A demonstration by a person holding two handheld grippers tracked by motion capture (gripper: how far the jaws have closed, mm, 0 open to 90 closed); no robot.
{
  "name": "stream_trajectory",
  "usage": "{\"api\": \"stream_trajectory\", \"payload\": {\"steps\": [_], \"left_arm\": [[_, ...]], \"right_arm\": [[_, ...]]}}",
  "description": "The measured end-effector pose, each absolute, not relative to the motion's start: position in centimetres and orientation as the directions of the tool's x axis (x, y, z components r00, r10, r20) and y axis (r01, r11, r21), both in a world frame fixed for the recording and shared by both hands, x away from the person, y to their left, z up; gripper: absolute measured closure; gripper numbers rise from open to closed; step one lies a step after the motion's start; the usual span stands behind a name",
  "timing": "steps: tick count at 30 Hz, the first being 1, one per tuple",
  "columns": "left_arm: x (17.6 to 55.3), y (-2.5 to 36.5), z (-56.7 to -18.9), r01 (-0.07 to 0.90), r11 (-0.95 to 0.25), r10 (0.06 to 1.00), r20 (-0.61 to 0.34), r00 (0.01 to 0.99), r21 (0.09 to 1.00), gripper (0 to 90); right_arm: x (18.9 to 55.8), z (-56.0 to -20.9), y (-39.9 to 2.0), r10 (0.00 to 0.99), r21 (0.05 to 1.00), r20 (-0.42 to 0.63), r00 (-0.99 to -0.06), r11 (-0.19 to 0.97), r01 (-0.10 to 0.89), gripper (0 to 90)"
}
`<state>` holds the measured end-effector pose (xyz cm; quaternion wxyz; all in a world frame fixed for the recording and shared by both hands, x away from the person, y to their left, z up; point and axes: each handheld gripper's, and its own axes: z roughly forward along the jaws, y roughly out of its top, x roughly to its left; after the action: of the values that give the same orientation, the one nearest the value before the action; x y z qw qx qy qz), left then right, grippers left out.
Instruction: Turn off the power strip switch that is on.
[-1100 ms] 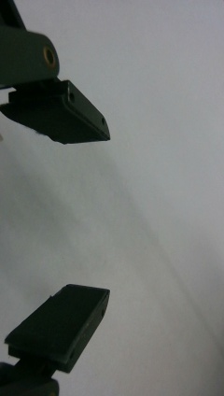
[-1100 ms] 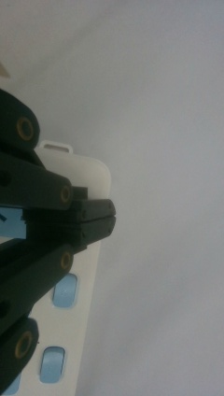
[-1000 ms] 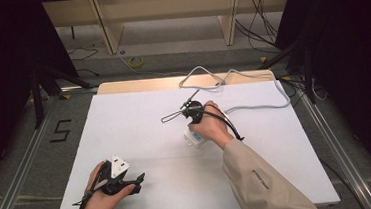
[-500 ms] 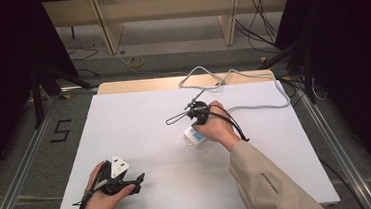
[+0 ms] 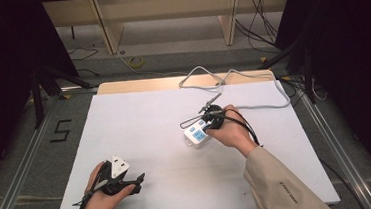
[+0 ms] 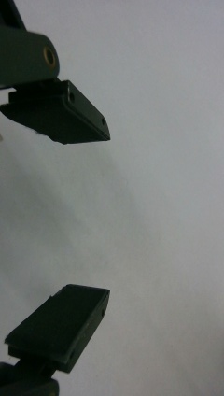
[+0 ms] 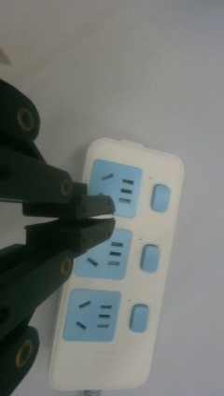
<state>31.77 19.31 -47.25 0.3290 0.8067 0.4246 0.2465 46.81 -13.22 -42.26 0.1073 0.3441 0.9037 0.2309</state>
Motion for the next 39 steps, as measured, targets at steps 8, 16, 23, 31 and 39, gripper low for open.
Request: {"api": "stream_trajectory", "payload": {"steps": [8, 16, 23, 31, 39], "left_arm": [[31.8, 19.4, -47.3, 0.524, -0.421, 0.849, 0.118, 0.516, 0.74, 19.7], [31.8, 19.3, -47.3, 0.527, -0.419, 0.85, 0.116, 0.513, 0.74, 19.7], [31.8, 19.3, -47.4, 0.529, -0.418, 0.851, 0.116, 0.512, 0.739, 19.7], [31.9, 19.4, -47.4, 0.532, -0.417, 0.853, 0.114, 0.51, 0.737, 19.7], [31.9, 19.4, -47.4, 0.535, -0.419, 0.852, 0.114, 0.511, 0.734, 19.9]], "right_arm": [[45.4, -42.6, -15.3, 0.684, 0.51, -0.026, -0.729, 0.637, 0.579, 81.0], [43.7, -43.1, -17.7, 0.698, 0.543, -0.007, -0.716, 0.604, 0.583, 74.8], [42.2, -43.7, -19.4, 0.709, 0.563, 0.002, -0.706, 0.583, 0.586, 68.1], [40.2, -44.7, -21.3, 0.728, 0.585, 0.025, -0.685, 0.545, 0.601, 61.9], [37.7, -45.6, -23.0, 0.727, 0.633, 0.027, -0.687, 0.519, 0.575, 56.9]]}}
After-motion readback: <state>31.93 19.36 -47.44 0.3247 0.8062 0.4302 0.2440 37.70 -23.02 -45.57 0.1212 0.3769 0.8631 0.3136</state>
